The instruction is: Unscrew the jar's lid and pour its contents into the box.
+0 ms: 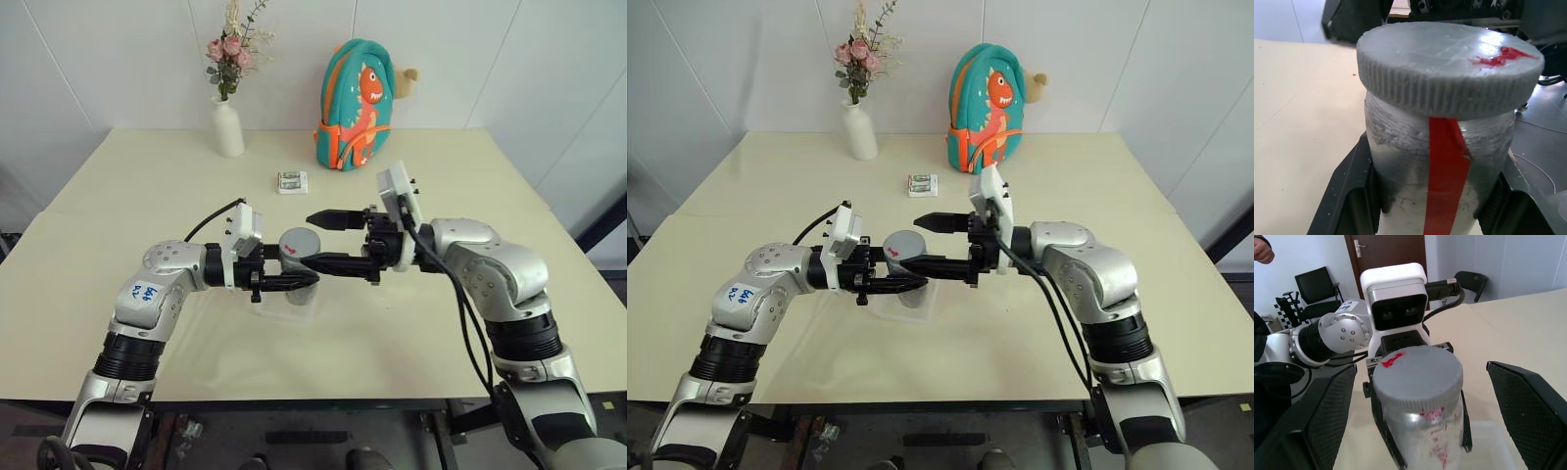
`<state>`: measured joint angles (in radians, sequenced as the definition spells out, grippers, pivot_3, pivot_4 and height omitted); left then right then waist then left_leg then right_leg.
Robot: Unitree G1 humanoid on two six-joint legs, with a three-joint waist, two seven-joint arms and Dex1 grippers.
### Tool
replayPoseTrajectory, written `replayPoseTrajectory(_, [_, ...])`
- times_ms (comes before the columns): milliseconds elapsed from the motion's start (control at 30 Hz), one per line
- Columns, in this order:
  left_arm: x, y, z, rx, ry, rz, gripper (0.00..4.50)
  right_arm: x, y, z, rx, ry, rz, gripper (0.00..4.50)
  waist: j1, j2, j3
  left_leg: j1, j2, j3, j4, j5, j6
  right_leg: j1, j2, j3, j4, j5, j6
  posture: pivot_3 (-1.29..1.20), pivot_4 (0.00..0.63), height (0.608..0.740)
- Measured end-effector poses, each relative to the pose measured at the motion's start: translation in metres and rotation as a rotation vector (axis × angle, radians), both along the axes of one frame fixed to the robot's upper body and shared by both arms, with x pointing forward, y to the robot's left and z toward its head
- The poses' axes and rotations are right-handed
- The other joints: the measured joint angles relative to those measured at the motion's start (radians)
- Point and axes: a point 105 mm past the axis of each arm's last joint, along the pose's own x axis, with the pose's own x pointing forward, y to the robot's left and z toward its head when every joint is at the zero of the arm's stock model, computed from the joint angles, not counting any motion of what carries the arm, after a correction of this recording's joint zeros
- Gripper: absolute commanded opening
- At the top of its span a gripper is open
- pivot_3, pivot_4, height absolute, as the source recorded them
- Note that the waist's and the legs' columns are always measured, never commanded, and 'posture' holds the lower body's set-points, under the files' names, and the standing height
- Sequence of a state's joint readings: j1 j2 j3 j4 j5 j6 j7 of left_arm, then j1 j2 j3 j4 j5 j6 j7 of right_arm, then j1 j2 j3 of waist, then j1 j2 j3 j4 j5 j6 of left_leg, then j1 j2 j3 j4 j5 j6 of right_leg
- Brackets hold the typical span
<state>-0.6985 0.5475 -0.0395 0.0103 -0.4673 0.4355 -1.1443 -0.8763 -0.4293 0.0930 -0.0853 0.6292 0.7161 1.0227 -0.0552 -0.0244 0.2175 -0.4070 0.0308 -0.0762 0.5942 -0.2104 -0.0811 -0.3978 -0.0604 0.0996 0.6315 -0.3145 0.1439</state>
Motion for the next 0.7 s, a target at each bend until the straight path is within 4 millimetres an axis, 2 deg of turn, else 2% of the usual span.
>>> replayPoseTrajectory(367, [0.0, -0.003, 0.0, -0.015, 0.002, -0.001, 1.97, 0.002, 0.013, -0.001, 0.004, -0.008, 0.003, 4.46, -0.002, 0.0, 0.0, 0.0, 0.0, 0.0, 0.0, 0.0, 0.0, 0.0, 0.0, 0.0, 0.001, 0.0, 0.0, 0.0, 0.15, 0.74])
replayPoseTrajectory(467, [0.0, -0.003, 0.0, -0.015, 0.002, 0.0, 1.97, 0.002, 0.013, -0.001, 0.004, -0.01, 0.0, 3.85, -0.001, 0.0, 0.0, 0.0, 0.0, 0.0, 0.0, 0.0, 0.0, 0.0, 0.0, 0.0, 0.0, 0.0, 0.0, 0.0, 0.15, 0.74])
replayPoseTrajectory(567, [0.001, -0.003, 0.0, -0.016, 0.003, 0.007, 1.97, 0.0, 0.015, 0.0, 0.012, -0.009, 0.014, 2.87, -0.001, 0.0, 0.0, 0.0, 0.0, 0.0, 0.0, 0.0, 0.0, 0.0, 0.0, 0.0, 0.0, 0.0, 0.0, 0.0, 0.15, 0.74])
replayPoseTrajectory(700, [0.001, -0.003, 0.0, -0.016, 0.001, 0.007, 1.97, 0.0, 0.016, 0.001, 0.02, -0.003, 0.01, 2.87, -0.001, 0.0, 0.0, 0.0, 0.0, 0.0, 0.0, 0.0, 0.0, 0.0, 0.0, 0.0, 0.0, 0.0, 0.0, 0.0, 0.15, 0.74])
